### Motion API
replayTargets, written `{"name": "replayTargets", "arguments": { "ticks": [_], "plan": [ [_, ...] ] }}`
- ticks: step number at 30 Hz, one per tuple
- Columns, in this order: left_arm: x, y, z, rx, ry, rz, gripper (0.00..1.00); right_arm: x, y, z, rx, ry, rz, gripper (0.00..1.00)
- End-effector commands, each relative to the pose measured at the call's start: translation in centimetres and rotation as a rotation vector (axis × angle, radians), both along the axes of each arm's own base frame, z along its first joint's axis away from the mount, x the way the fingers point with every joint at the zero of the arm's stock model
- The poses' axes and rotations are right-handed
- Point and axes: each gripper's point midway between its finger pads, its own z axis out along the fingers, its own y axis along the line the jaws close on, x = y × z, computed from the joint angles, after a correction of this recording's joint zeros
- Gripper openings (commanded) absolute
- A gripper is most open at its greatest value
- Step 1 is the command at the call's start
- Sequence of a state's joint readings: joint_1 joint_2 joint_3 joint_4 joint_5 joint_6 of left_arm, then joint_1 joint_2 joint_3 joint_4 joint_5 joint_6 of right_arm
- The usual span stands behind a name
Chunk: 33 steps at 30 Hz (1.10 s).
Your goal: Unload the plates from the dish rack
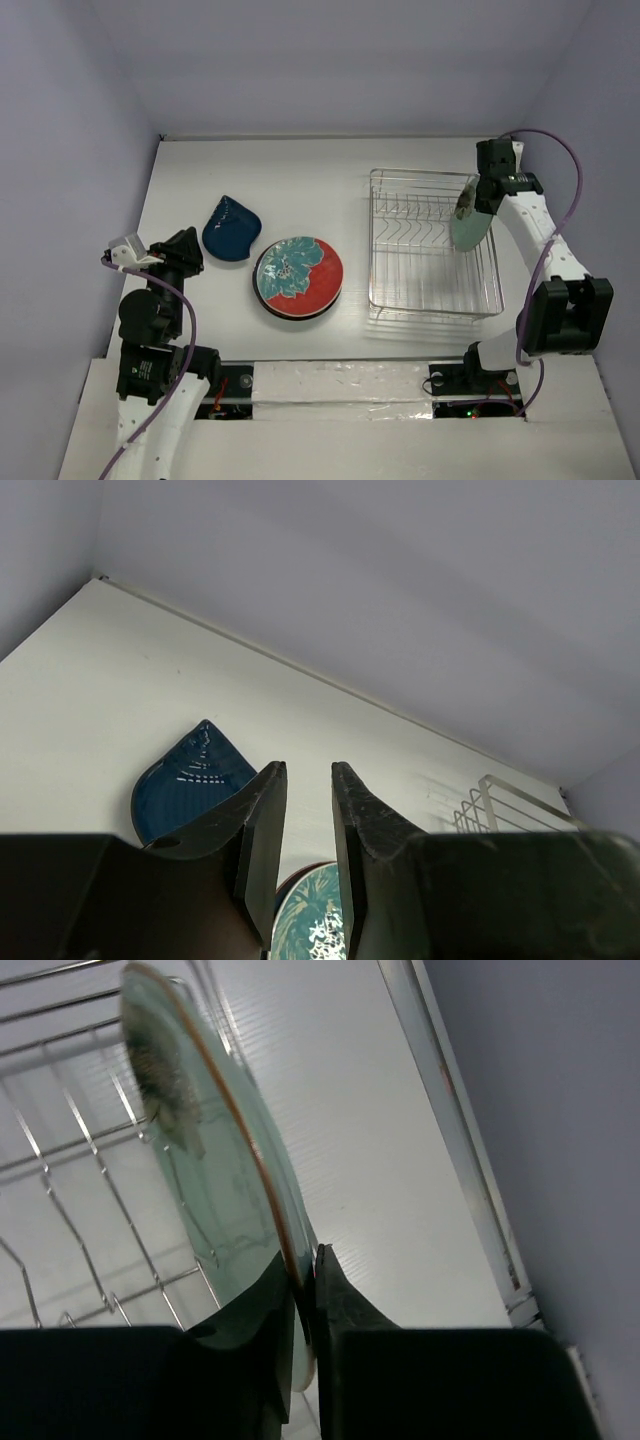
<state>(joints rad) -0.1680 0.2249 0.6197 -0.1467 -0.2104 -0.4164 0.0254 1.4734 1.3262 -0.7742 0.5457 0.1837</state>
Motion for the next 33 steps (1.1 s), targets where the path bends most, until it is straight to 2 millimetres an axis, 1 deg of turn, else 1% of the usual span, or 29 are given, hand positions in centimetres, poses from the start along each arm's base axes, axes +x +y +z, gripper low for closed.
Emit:
{"name": "replayTargets", "arguments": {
  "ticks": [1,3,5,8,9,10,11,12,13,15,16,18,19,21,22,23,24,25,26,27,28,29,30,31,32,33],
  "plan": [
    [0.0,0.1,1.1,0.004,-0.046,0.004,0.22,1.5,-0.5,3.1,-0.035,-0.098,0.01,0.05],
    [0.1,0.1,1.1,0.003,-0.045,0.004,0.22,1.2,-0.4,3.9,-0.034,-0.111,0.025,0.0],
    [0.2,0.1,0.9,0.005,-0.039,0.004,0.22,1.0,-0.4,4.5,-0.039,-0.107,0.03,0.0],
    [0.2,0.1,0.9,0.005,-0.037,0.004,0.23,0.6,-0.8,6.5,-0.068,-0.133,0.029,0.0],
    [0.2,0.1,1.0,0.004,-0.039,0.003,0.23,0.4,-0.8,7.8,-0.093,-0.148,0.035,0.0],
    [0.3,0.1,0.9,0.004,-0.036,0.003,0.23,0.3,-0.6,8.6,-0.105,-0.158,0.038,0.0],
    [0.2,0.1,1.0,0.003,-0.04,0.003,0.23,0.1,-0.8,9.3,-0.12,-0.166,0.031,0.0],
    [0.2,0.1,0.9,0.004,-0.037,0.003,0.23,0.0,-0.6,10.1,-0.136,-0.175,0.044,0.0],
    [0.2,0.1,1.0,0.003,-0.042,0.003,0.23,0.1,-0.3,11.4,-0.158,-0.198,0.047,0.0],
    [0.2,0.1,1.0,0.002,-0.041,0.003,0.23,0.0,-0.1,12.4,-0.192,-0.203,0.054,0.0],
    [0.2,0.1,1.0,0.002,-0.041,0.003,0.23,0.0,0.0,13.5,-0.206,-0.225,0.044,0.0],
    [0.2,0.1,0.9,0.002,-0.039,0.003,0.23,0.0,0.7,14.6,-0.207,-0.256,0.066,0.0],
    [0.2,0.1,0.9,0.002,-0.039,0.003,0.23,0.0,0.5,15.3,-0.218,-0.281,0.049,0.0],
    [0.2,0.1,0.9,0.002,-0.039,0.003,0.23,-0.1,0.9,16.8,-0.192,-0.33,0.046,0.0],
    [0.3,0.0,0.9,0.002,-0.038,0.003,0.23,0.1,1.7,17.6,-0.152,-0.363,0.076,0.0],
    [0.3,0.0,0.9,0.002,-0.038,0.003,0.23,-0.1,2.3,19.4,-0.11,-0.428,0.098,0.0],
    [0.3,0.1,0.9,0.002,-0.039,0.003,0.23,0.0,3.5,20.2,-0.044,-0.481,0.122,0.0],
    [0.3,0.1,1.0,0.002,-0.041,0.003,0.23,0.4,5.7,20.7,0.054,-0.519,0.214,0.0],
    [0.3,0.0,0.9,0.002,-0.039,0.003,0.23,0.5,7.3,21.3,0.117,-0.55,0.269,0.0],
    [0.3,0.0,0.9,0.002,-0.039,0.003,0.23,0.3,9.4,21.8,0.204,-0.588,0.311,0.0],
    [0.3,0.0,0.9,0.002,-0.038,0.003,0.23,0.3,12.2,21.5,0.299,-0.584,0.412,0.0],
    [0.3,0.0,0.8,0.004,-0.036,0.003,0.23,0.2,14.1,21.2,0.361,-0.582,0.47,0.0],
    [0.3,0.0,0.8,0.004,-0.034,0.003,0.23,0.2,16.1,20.0,0.445,-0.569,0.502,0.0],
    [0.3,0.0,0.9,0.004,-0.034,0.003,0.23,-0.8,19.9,19.2,0.558,-0.535,0.624,0.0],
    [0.4,0.0,0.8,0.003,-0.033,0.003,0.23,-1.5,22.2,18.6,0.645,-0.521,0.694,0.0],
    [0.4,0.0,0.8,0.003,-0.031,0.003,0.23,-2.2,24.2,18.0,0.748,-0.509,0.722,0.0]
  ]
}}
